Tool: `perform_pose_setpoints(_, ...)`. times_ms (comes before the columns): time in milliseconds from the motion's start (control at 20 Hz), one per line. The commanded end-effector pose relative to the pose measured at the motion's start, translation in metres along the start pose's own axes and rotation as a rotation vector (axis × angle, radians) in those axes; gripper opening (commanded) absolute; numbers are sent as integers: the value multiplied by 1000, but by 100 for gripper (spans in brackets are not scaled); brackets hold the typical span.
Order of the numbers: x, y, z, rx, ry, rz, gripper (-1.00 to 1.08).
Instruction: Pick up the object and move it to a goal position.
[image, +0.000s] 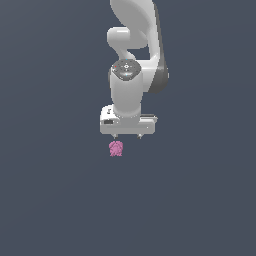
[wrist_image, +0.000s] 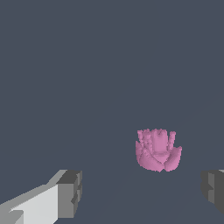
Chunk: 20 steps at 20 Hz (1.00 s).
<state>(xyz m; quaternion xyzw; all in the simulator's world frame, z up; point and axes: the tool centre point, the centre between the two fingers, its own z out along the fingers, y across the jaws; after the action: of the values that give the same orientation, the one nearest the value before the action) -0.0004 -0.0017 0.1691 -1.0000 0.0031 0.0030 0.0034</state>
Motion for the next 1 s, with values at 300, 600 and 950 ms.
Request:
perform_pose_setpoints(300, -6, 20, -5, -6, -13, 35, 100)
perform_pose_setpoints(600, -8, 26, -7, -8, -17, 43, 100)
perform_pose_setpoints(950, -8, 27, -4, -6, -17, 98, 100)
